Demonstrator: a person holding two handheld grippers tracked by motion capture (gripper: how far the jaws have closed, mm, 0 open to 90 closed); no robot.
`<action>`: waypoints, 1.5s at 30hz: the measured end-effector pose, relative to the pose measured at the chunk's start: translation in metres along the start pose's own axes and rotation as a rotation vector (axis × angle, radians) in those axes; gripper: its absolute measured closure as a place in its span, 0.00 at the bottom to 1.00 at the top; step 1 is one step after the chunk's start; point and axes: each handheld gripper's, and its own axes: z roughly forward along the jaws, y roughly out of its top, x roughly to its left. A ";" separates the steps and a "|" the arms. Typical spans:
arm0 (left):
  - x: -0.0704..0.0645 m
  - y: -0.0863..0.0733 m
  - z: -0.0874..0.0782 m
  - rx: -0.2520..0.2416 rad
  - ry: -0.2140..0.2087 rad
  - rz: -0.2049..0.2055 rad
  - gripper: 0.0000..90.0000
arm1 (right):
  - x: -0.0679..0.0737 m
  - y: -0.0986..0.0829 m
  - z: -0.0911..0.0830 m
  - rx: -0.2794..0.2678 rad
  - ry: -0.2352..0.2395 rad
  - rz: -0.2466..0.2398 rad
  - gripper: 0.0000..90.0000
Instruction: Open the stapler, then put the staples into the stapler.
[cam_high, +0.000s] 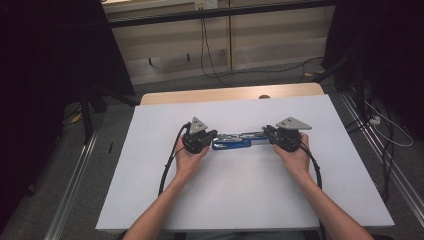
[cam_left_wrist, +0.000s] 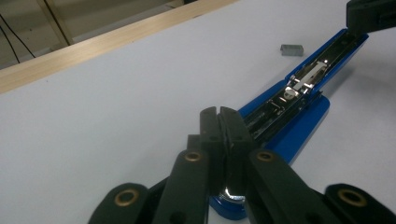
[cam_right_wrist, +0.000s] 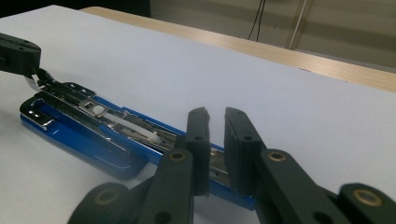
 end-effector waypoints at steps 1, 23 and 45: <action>0.001 0.000 -0.001 -0.007 -0.002 -0.002 0.96 | 0.000 0.000 0.000 -0.004 0.002 0.002 0.88; 0.003 -0.003 -0.019 -0.031 0.047 -0.075 0.10 | 0.001 0.009 0.003 -0.037 0.007 0.035 0.21; 0.006 -0.016 -0.059 -0.063 0.091 -0.067 0.04 | -0.009 0.016 0.001 -0.046 0.020 0.057 0.13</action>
